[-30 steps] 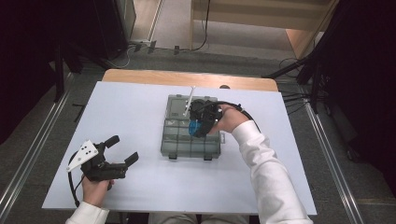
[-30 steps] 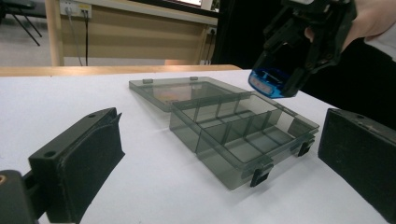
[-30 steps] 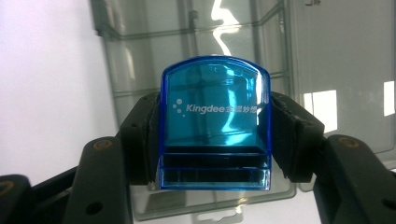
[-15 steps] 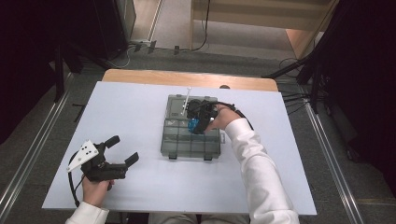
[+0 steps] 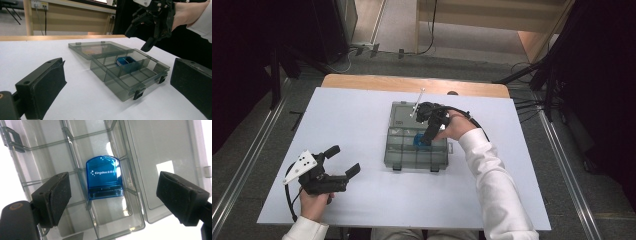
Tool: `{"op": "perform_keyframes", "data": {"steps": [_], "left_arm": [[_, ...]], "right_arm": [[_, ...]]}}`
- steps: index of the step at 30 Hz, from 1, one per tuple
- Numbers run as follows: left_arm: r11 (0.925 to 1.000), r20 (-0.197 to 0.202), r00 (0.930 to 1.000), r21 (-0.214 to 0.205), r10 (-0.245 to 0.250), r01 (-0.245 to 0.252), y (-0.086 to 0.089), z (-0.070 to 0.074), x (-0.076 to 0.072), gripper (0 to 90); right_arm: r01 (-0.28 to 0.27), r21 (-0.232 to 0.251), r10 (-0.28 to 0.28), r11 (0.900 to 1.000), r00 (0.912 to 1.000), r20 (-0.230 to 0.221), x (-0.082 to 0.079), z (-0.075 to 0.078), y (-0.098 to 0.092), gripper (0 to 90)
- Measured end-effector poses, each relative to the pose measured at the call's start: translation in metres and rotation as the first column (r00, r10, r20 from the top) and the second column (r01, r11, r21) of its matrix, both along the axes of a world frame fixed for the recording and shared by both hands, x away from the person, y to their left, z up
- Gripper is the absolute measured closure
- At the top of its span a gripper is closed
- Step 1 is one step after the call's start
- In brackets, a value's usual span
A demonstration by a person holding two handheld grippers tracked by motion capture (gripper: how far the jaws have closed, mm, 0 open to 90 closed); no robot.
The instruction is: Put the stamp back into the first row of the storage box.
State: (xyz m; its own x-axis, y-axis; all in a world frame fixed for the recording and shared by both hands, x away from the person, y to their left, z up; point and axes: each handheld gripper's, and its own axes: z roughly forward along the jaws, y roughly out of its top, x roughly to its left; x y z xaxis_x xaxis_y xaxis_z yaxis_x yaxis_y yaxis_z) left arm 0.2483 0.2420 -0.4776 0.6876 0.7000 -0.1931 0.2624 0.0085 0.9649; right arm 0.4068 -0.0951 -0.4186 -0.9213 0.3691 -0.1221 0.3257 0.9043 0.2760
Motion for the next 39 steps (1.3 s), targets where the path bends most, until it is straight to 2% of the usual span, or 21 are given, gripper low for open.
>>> {"op": "perform_keyframes", "data": {"steps": [6,8,14,18,19,20,21,23,25,28,31,34,36,37,39], "left_arm": [[1.0000,0.000,1.0000,0.002,-0.001,0.001,0.000,0.000,0.000,0.0],[1.0000,-0.001,1.0000,0.002,-0.002,0.002,0.000,0.000,0.000,0.0],[1.0000,-0.001,1.0000,0.006,-0.001,0.001,0.000,0.000,0.000,0.0],[1.0000,-0.001,1.0000,0.007,-0.001,0.001,0.000,0.000,0.000,0.0],[1.0000,-0.001,1.0000,0.007,-0.001,0.001,0.000,0.000,0.000,0.0],[1.0000,-0.001,1.0000,0.007,-0.001,0.001,0.000,0.000,0.000,0.0],[1.0000,-0.001,1.0000,0.007,0.000,0.000,-0.001,0.000,0.000,0.0],[1.0000,-0.001,1.0000,0.009,-0.001,0.001,-0.002,0.000,0.000,0.0],[1.0000,-0.001,1.0000,0.010,0.000,0.000,-0.002,0.000,0.000,0.0],[0.9999,-0.001,1.0000,0.010,0.003,-0.003,-0.001,0.000,0.000,0.0],[0.9999,-0.001,1.0000,0.010,0.005,-0.005,-0.001,0.000,0.000,0.0],[0.9999,0.000,1.0000,0.011,0.004,-0.004,-0.001,0.000,0.000,0.0],[0.9999,0.000,1.0000,0.012,0.004,-0.004,-0.001,0.000,0.000,0.0],[0.9999,0.000,1.0000,0.012,0.004,-0.004,-0.002,0.000,0.000,0.0],[0.9999,0.000,1.0000,0.011,0.004,-0.004,-0.001,0.000,0.000,0.0]], "right_arm": [[0.041,0.019,-0.041,0.9990,0.9987,0.031,-0.011,0.009,-0.008,5.4],[0.061,0.039,-0.063,0.9974,0.9964,0.057,-0.017,0.012,-0.015,0.0],[0.137,0.078,-0.142,0.9876,0.9877,0.065,-0.029,0.018,-0.034,0.0],[0.165,0.106,-0.172,0.9805,0.9836,0.056,-0.035,0.019,-0.044,0.0],[0.190,0.126,-0.199,0.9737,0.9782,0.061,-0.039,0.020,-0.052,0.0],[0.190,0.126,-0.199,0.9737,0.9782,0.061,-0.039,0.020,-0.052,0.0],[0.209,0.149,-0.219,0.9665,0.9744,0.053,-0.043,0.021,-0.059,0.0],[0.228,0.159,-0.238,0.9606,0.9701,0.047,-0.046,0.022,-0.066,0.0],[0.252,0.182,-0.263,0.9505,0.9639,0.041,-0.050,0.023,-0.072,0.0],[0.269,0.212,-0.285,0.9393,0.9572,0.048,-0.055,0.024,-0.081,0.0],[0.294,0.246,-0.315,0.9237,0.9480,0.049,-0.060,0.025,-0.089,0.0],[0.313,0.275,-0.340,0.9091,0.9385,0.057,-0.066,0.025,-0.097,0.0],[0.321,0.275,-0.356,0.9061,0.9309,0.084,-0.070,0.026,-0.101,0.0],[0.329,0.286,-0.369,0.8999,0.9242,0.098,-0.073,0.027,-0.104,0.0],[0.344,0.328,-0.394,0.8799,0.9139,0.098,-0.079,0.027,-0.109,0.0]]}}
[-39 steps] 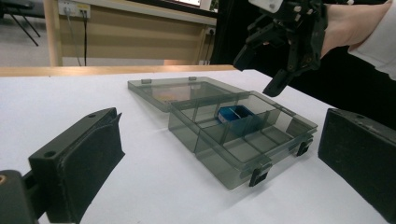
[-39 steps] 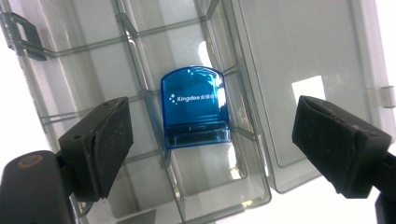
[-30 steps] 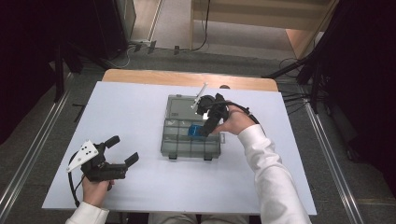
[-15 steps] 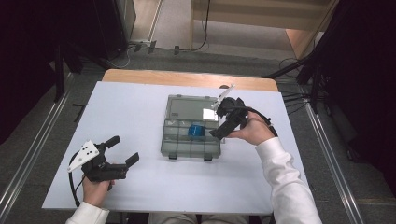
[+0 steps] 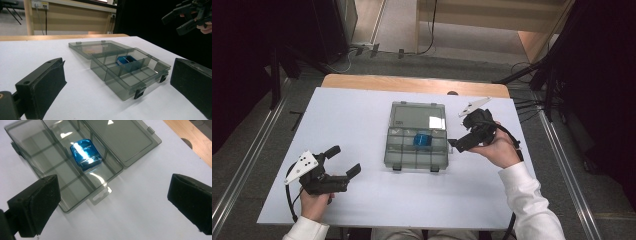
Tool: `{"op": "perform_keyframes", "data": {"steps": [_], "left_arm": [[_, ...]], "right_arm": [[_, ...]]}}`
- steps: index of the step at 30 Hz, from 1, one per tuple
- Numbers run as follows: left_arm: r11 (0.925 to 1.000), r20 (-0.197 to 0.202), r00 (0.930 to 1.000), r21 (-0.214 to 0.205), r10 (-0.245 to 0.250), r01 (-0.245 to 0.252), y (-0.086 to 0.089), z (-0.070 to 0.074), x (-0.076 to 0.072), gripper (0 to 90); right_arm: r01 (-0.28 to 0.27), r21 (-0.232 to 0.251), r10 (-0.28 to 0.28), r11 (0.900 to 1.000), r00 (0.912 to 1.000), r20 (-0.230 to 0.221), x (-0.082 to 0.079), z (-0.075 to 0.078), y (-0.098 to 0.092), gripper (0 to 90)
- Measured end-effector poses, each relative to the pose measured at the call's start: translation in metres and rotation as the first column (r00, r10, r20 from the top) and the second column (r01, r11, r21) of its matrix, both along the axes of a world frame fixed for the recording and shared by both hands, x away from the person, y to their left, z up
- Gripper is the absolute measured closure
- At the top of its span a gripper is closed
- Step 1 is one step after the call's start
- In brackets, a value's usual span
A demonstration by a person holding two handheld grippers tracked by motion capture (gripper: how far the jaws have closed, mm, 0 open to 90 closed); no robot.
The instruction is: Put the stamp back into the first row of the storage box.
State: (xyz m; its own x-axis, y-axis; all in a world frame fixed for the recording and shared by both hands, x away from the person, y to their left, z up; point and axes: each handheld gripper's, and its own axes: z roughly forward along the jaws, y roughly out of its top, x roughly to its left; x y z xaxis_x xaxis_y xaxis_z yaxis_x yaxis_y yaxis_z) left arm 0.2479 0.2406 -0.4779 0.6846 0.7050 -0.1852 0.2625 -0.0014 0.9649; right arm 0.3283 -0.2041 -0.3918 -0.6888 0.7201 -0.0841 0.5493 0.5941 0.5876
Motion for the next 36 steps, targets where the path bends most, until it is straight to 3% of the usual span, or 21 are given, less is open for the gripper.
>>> {"op": "perform_keyframes", "data": {"steps": [9,18,21,23,25,27,31,32,34,36], "left_arm": [[1.0000,0.001,1.0000,0.001,0.002,-0.002,0.000,0.000,0.000,0.0],[1.0000,0.000,1.0000,0.002,0.001,-0.001,0.000,0.000,0.000,0.0],[1.0000,0.000,1.0000,0.002,0.002,-0.002,0.000,0.000,0.000,0.0],[1.0000,0.000,1.0000,0.002,0.003,-0.003,0.000,0.000,0.000,0.0],[1.0000,0.000,1.0000,0.003,0.003,-0.003,0.000,0.000,0.000,0.0],[1.0000,-0.001,1.0000,0.003,0.003,-0.003,0.000,0.000,0.000,0.0],[1.0000,-0.002,1.0000,0.009,0.000,0.000,0.000,0.000,0.000,0.0],[0.9999,-0.002,1.0000,0.012,0.000,0.000,0.000,0.000,0.001,0.0],[0.9999,-0.003,1.0000,0.013,0.000,0.000,0.000,0.000,0.001,0.0],[0.9999,-0.004,1.0000,0.013,0.001,-0.001,0.000,0.000,0.001,0.0]], "right_arm": [[0.064,0.068,-0.069,0.9956,0.9955,0.065,-0.020,-0.015,-0.018,0.0],[0.093,0.123,-0.103,0.9881,0.9914,0.080,-0.032,-0.039,-0.037,0.0],[0.103,0.132,-0.113,0.9858,0.9915,0.066,-0.036,-0.047,-0.041,0.0],[0.106,0.153,-0.119,0.9826,0.9894,0.083,-0.040,-0.051,-0.044,0.0],[0.114,0.162,-0.125,0.9802,0.9904,0.059,-0.042,-0.055,-0.046,0.0],[0.120,0.188,-0.138,0.9748,0.9871,0.082,-0.047,-0.060,-0.048,0.0],[0.128,0.195,-0.145,0.9724,0.9866,0.075,-0.051,-0.064,-0.052,0.0],[0.140,0.233,-0.169,0.9624,0.9794,0.110,-0.056,-0.067,-0.054,0.0],[0.151,0.246,-0.181,0.9575,0.9781,0.103,-0.059,-0.068,-0.056,0.0],[0.159,0.280,-0.205,0.9467,0.9680,0.145,-0.064,-0.070,-0.059,0.0]]}}
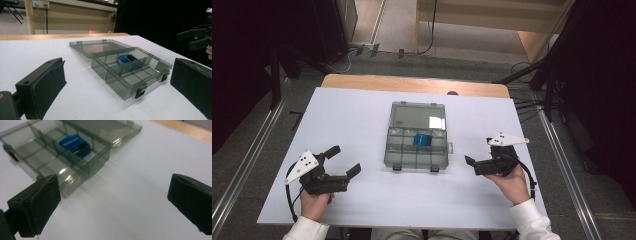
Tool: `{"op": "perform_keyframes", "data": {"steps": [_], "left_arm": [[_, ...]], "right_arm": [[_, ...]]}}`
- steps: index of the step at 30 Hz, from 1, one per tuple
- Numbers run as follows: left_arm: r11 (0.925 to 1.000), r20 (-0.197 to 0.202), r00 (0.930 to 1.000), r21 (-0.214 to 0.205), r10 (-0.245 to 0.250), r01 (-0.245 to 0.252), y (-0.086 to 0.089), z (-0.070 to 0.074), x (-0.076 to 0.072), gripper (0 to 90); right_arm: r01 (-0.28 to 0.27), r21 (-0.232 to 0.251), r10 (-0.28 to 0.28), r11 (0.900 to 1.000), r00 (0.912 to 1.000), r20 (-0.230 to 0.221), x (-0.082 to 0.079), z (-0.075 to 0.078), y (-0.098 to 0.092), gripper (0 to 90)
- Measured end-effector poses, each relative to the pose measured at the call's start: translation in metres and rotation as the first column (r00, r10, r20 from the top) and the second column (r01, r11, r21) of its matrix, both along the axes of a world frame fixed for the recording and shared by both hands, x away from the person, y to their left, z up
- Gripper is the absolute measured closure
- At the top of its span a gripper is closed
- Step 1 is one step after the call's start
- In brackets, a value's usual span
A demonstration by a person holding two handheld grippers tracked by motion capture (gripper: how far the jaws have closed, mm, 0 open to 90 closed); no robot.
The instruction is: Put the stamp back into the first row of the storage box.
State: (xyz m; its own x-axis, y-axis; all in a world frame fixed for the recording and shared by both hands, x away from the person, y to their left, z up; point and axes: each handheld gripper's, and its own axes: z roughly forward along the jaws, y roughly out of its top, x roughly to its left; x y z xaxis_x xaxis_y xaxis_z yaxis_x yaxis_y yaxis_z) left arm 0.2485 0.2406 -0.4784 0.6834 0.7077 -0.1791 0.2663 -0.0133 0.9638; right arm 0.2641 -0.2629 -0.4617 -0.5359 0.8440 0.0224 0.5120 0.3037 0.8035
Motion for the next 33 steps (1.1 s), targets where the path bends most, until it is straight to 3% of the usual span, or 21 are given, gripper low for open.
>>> {"op": "perform_keyframes", "data": {"steps": [3,6,12,16,18,21,23,30,33], "left_arm": [[1.0000,0.001,1.0000,0.002,0.000,0.000,0.000,0.000,0.000,0.0],[1.0000,0.001,1.0000,0.002,0.001,-0.001,0.000,0.000,0.000,0.0],[1.0000,0.000,1.0000,0.003,0.002,-0.002,0.000,0.000,0.000,0.0],[1.0000,-0.005,1.0000,0.008,0.000,0.000,-0.001,-0.001,0.000,0.0],[1.0000,-0.007,1.0000,0.008,-0.002,0.002,-0.001,-0.001,0.001,0.0],[1.0000,-0.008,1.0000,0.007,-0.003,0.003,-0.001,-0.001,0.001,0.0],[1.0000,-0.009,1.0000,0.006,-0.004,0.004,-0.001,-0.001,0.001,0.0],[1.0000,-0.011,0.9999,0.003,-0.007,0.007,-0.001,-0.001,0.000,0.0],[1.0000,-0.010,0.9999,-0.004,-0.004,0.004,0.000,-0.001,0.000,0.0]], "right_arm": [[0.016,0.029,-0.017,0.9994,0.9998,0.013,-0.005,-0.002,-0.004,0.0],[0.028,0.073,-0.033,0.9970,0.9973,0.066,-0.011,-0.007,-0.008,0.0],[0.055,0.100,-0.064,0.9935,0.9940,0.089,-0.020,-0.016,-0.014,0.0],[0.064,0.153,-0.081,0.9862,0.9907,0.109,-0.028,-0.024,-0.018,0.0],[0.057,0.171,-0.081,0.9837,0.9868,0.140,-0.032,-0.028,-0.020,0.0],[0.048,0.165,-0.073,0.9852,0.9855,0.153,-0.037,-0.032,-0.021,0.0],[0.050,0.185,-0.085,0.9814,0.9786,0.187,-0.041,-0.036,-0.022,0.0],[0.060,0.188,-0.096,0.9803,0.9776,0.187,-0.043,-0.041,-0.024,0.0],[0.064,0.218,-0.110,0.9739,0.9721,0.207,-0.046,-0.038,-0.027,0.0]]}}
